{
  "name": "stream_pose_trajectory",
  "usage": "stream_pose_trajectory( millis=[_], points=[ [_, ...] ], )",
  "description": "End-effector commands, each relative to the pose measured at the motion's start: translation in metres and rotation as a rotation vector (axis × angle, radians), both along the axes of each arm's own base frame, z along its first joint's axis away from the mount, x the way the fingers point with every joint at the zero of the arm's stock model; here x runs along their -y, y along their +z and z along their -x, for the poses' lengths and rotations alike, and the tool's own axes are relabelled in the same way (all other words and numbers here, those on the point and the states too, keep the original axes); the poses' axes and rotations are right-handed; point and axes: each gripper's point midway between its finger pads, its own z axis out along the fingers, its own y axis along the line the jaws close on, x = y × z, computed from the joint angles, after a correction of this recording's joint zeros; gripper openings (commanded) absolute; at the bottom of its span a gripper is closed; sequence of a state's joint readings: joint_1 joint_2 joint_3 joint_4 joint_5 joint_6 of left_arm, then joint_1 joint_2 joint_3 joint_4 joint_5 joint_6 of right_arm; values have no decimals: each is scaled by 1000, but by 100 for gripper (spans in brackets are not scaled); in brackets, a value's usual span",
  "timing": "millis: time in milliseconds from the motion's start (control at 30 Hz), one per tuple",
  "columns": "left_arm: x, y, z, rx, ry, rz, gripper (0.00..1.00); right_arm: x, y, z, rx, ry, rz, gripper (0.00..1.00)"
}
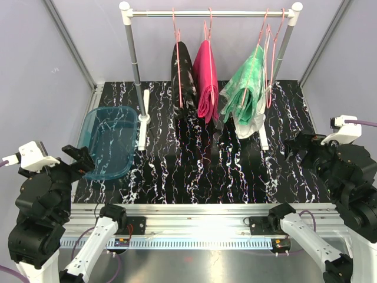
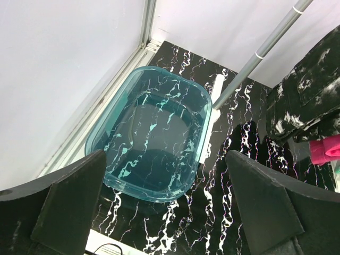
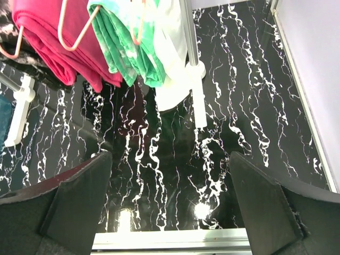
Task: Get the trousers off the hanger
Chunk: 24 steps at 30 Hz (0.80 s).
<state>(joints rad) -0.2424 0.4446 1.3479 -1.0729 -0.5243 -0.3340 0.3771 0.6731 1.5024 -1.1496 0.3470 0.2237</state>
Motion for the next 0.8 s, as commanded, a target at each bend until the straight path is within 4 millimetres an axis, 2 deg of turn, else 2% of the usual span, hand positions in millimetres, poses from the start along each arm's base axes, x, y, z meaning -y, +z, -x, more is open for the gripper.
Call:
stream_pose_trajectory(
  millis=[0,67,167,200,233,267,333,433,467,500,567,600,633,667,733,767],
  points=[
    [-3,17,2,76,20,35,99,-2,14,-9,53,-5,-6,100],
    [-2,17,2,78,15,36,99,-7,20,-14,68,18,-16,99],
    [2,17,0,78,-4,42,99,-27,30,-26,86,89,-55,100],
    [3,17,0,80,-9,43,99,-41,30,-33,66,145,-70,99],
    [4,17,0,79,-15,44,99,-48,40,-37,88,172,-90,99],
    [5,18,0,80,-21,45,99,-57,41,-46,71,193,-109,100],
    [6,18,0,79,-29,43,99,-74,59,-52,106,261,-155,100],
    [10,17,0,75,-57,38,99,-105,76,-70,116,361,-236,100],
    [11,17,0,73,-64,38,99,-118,71,-84,80,394,-249,99],
    [12,17,0,73,-70,39,99,-122,80,-89,90,405,-260,99],
    [16,17,0,71,-92,42,99,-128,80,-106,68,385,-277,100],
    [17,18,0,71,-98,42,99,-126,78,-125,51,331,-274,99],
    [18,17,0,69,-106,43,99,-126,78,-134,48,310,-276,99],
    [20,17,0,67,-115,44,99,-131,68,-149,15,293,-273,99],
    [21,15,0,61,-121,45,99,-128,72,-165,28,246,-267,96],
    [23,14,-1,58,-130,46,99,-131,62,-180,-1,227,-256,94]
  ],
)
